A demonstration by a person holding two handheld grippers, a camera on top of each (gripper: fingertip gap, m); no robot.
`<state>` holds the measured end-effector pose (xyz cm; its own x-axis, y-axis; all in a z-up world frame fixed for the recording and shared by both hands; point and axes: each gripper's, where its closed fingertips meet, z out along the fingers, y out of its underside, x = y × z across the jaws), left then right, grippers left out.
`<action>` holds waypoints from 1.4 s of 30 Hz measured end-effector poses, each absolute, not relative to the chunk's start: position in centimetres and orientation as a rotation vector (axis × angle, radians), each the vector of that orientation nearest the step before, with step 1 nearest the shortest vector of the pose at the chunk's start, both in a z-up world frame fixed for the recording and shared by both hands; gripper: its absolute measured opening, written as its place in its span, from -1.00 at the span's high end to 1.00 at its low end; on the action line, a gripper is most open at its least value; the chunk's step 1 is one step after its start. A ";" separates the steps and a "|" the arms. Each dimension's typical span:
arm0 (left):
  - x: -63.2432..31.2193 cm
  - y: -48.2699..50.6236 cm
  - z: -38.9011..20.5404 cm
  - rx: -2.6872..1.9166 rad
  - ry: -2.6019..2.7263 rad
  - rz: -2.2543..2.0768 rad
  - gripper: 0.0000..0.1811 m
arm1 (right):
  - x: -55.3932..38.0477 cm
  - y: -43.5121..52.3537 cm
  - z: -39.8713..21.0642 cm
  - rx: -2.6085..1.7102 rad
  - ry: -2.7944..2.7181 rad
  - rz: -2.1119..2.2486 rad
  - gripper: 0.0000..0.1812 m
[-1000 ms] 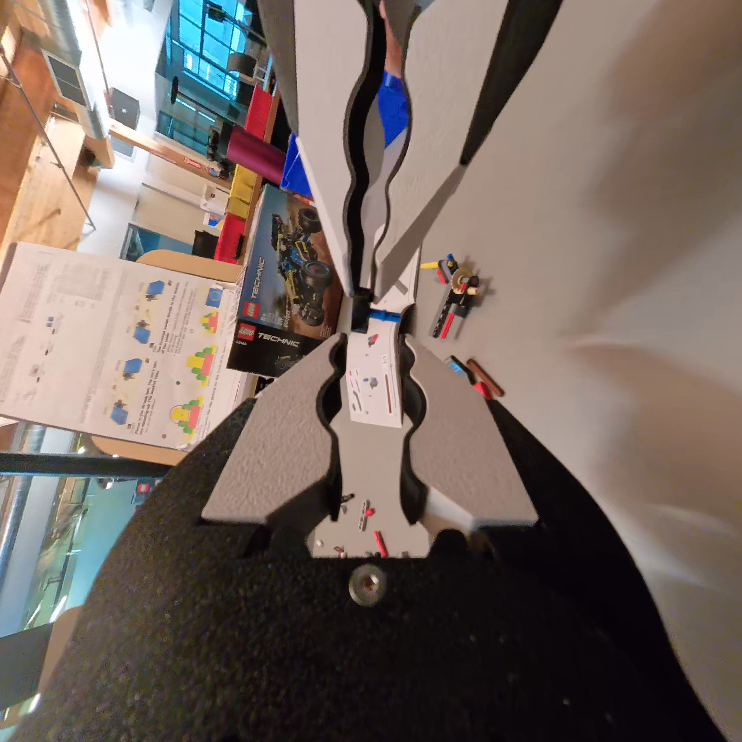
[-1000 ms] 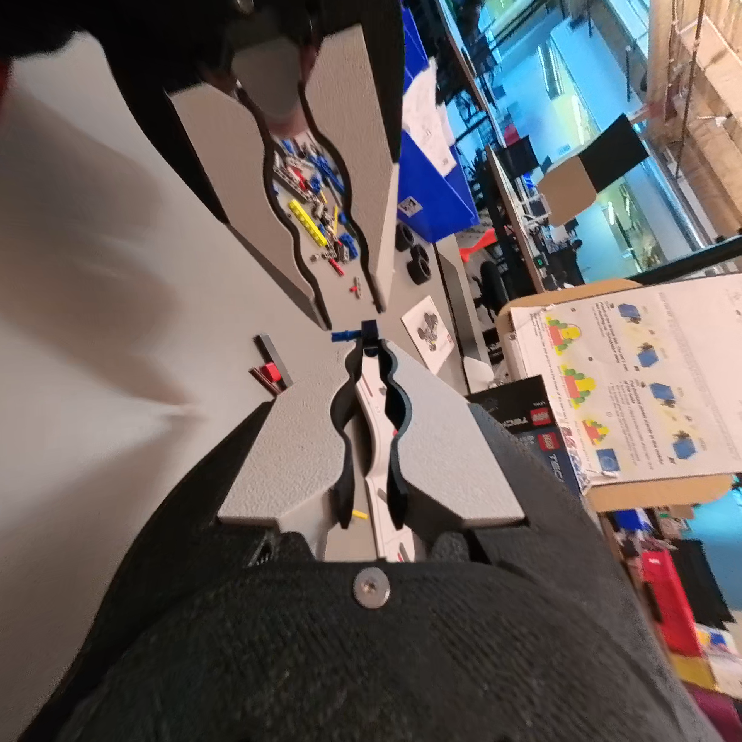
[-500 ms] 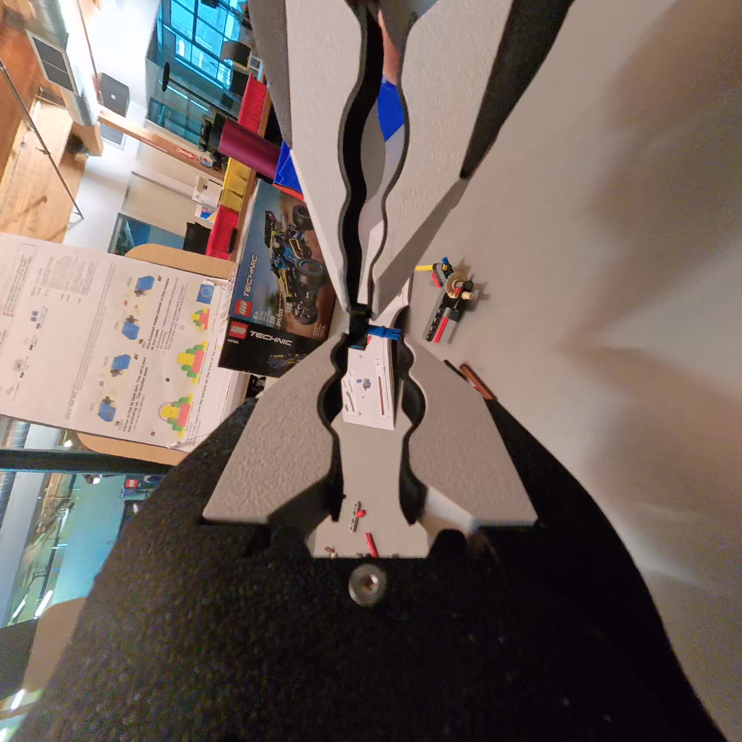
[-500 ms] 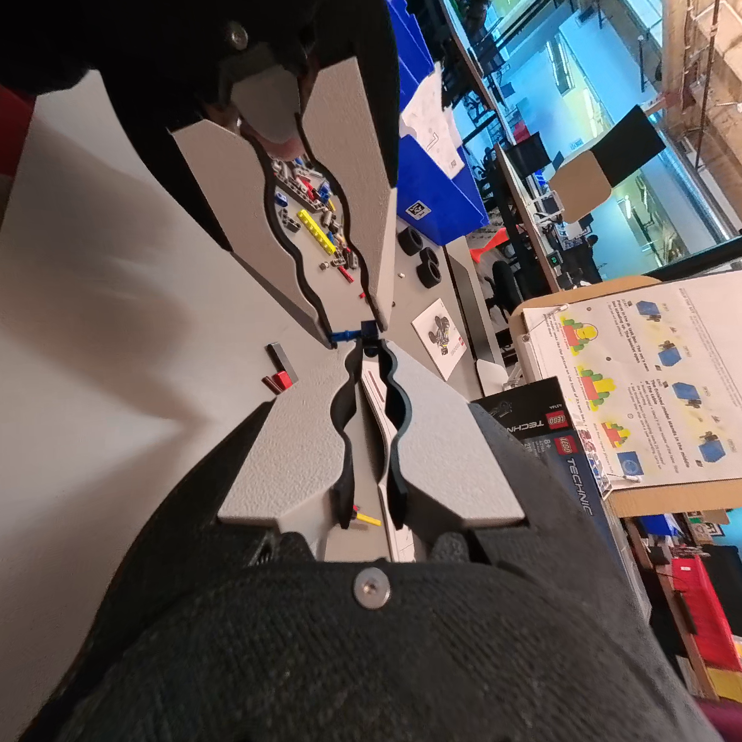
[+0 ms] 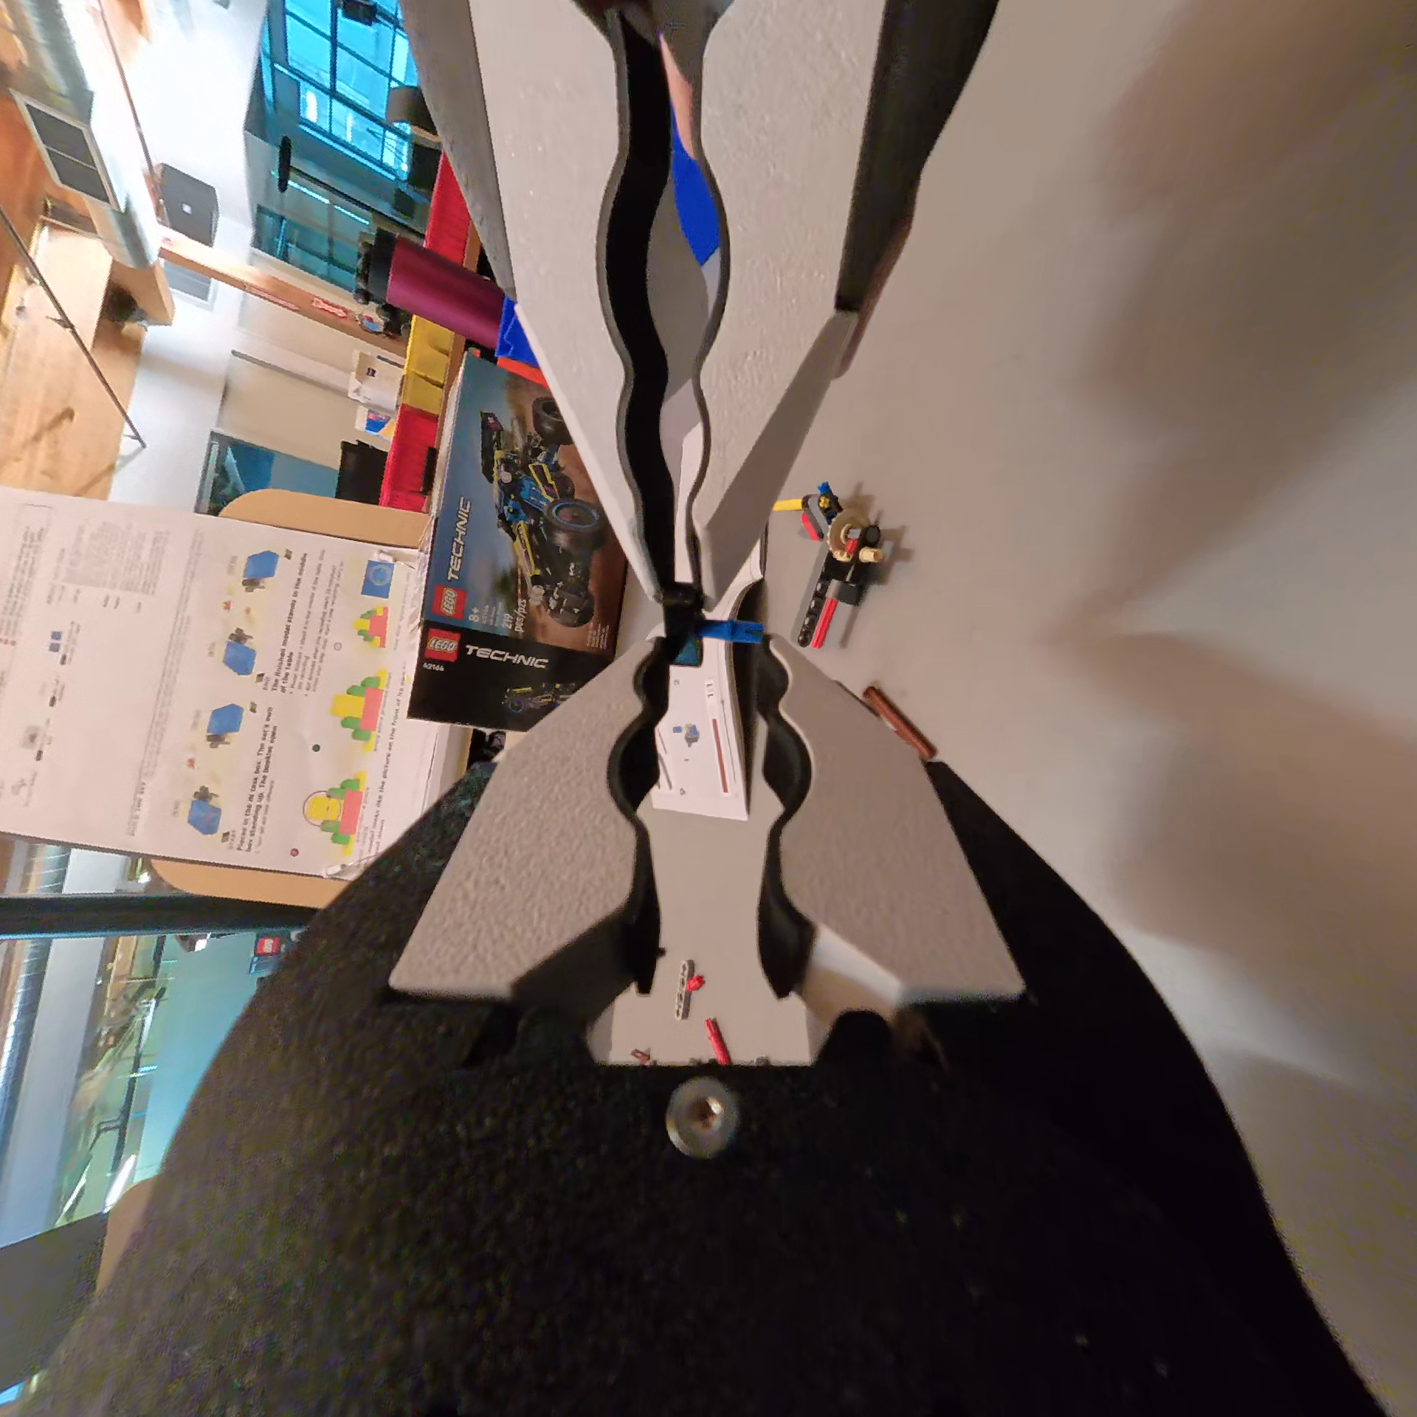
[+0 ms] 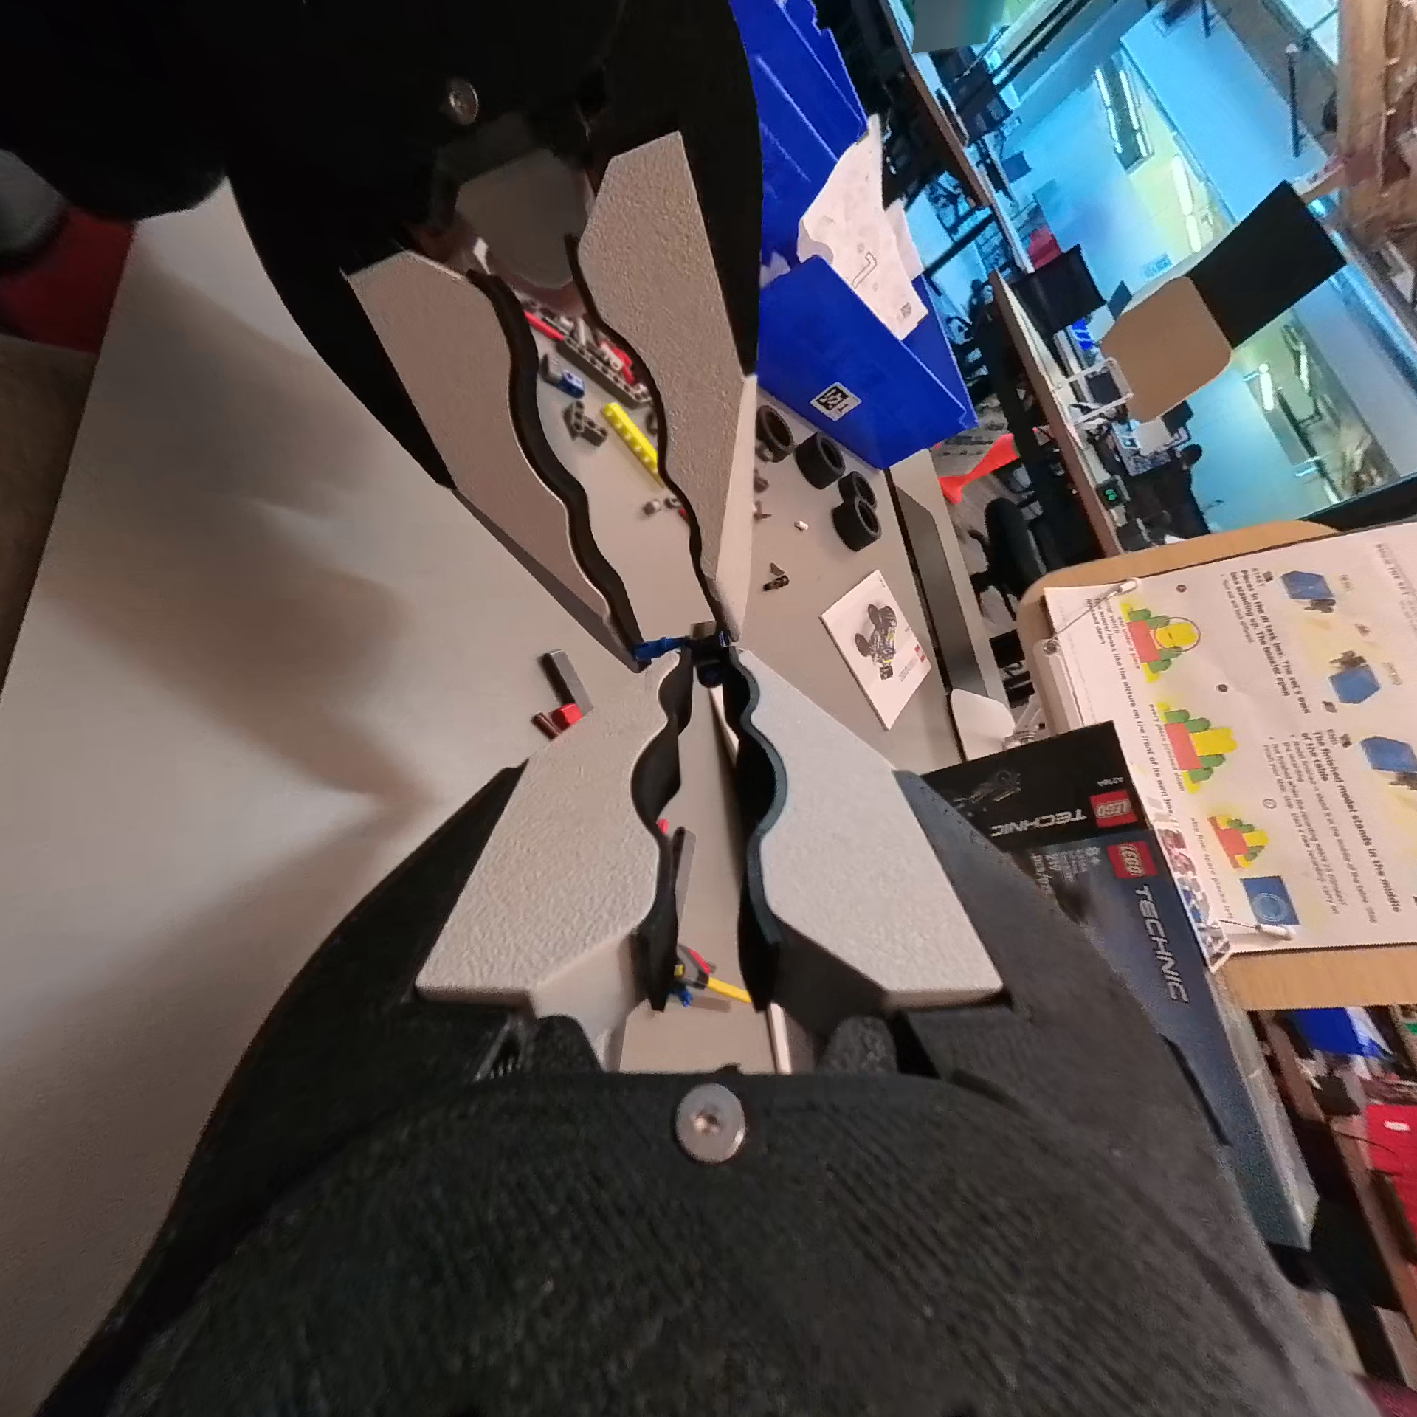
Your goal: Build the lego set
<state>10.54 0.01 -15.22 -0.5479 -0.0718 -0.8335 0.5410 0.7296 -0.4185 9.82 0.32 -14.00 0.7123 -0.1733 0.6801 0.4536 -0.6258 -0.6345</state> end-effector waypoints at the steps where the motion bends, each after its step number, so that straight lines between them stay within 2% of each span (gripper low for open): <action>1: 10.5 0.0 -15.2 0.359 2.009 -0.840 0.78 | 9.7 0.3 -14.0 -2.057 -0.208 -0.905 0.93; 5: 10.4 0.0 -15.4 0.351 2.035 -0.860 0.78 | 9.7 0.4 -14.1 -2.044 -0.176 -0.849 0.93; 7: 10.4 0.1 -15.6 0.348 2.047 -0.864 0.87 | 9.5 0.5 -14.6 -2.059 -0.177 -0.811 0.93; 17: 11.4 0.3 -14.3 0.237 1.973 -0.964 0.82 | 10.7 0.4 -13.6 -1.978 -0.084 -0.863 0.94; 19: 12.2 0.6 -13.7 0.080 1.989 -1.070 0.77 | 12.0 -0.1 -12.4 -1.870 0.039 -0.925 0.93; 20: 12.5 0.8 -13.5 -0.029 2.024 -1.157 0.81 | 12.3 -0.3 -11.8 -1.805 0.088 -0.936 0.94; 23: 12.1 0.3 -12.5 -0.344 2.119 -1.599 0.84 | 12.6 -0.6 -10.6 -1.627 0.179 -0.919 0.94; 27: 11.1 0.1 -11.4 -0.552 2.194 -2.050 0.76 | 12.4 -0.6 -10.6 -1.527 0.191 -0.968 0.94; 30: 10.8 0.1 -11.5 -0.604 2.229 -2.152 0.76 | 11.5 0.2 -10.3 -1.490 0.112 -1.037 0.94; 35: 10.6 0.2 -11.0 -0.642 2.216 -2.287 0.97 | 11.1 0.7 -10.6 -1.498 0.037 -1.124 0.94; 42: 10.9 0.6 -12.3 -0.591 2.268 -2.279 0.98 | 11.3 1.2 -11.8 -1.561 0.041 -1.027 0.93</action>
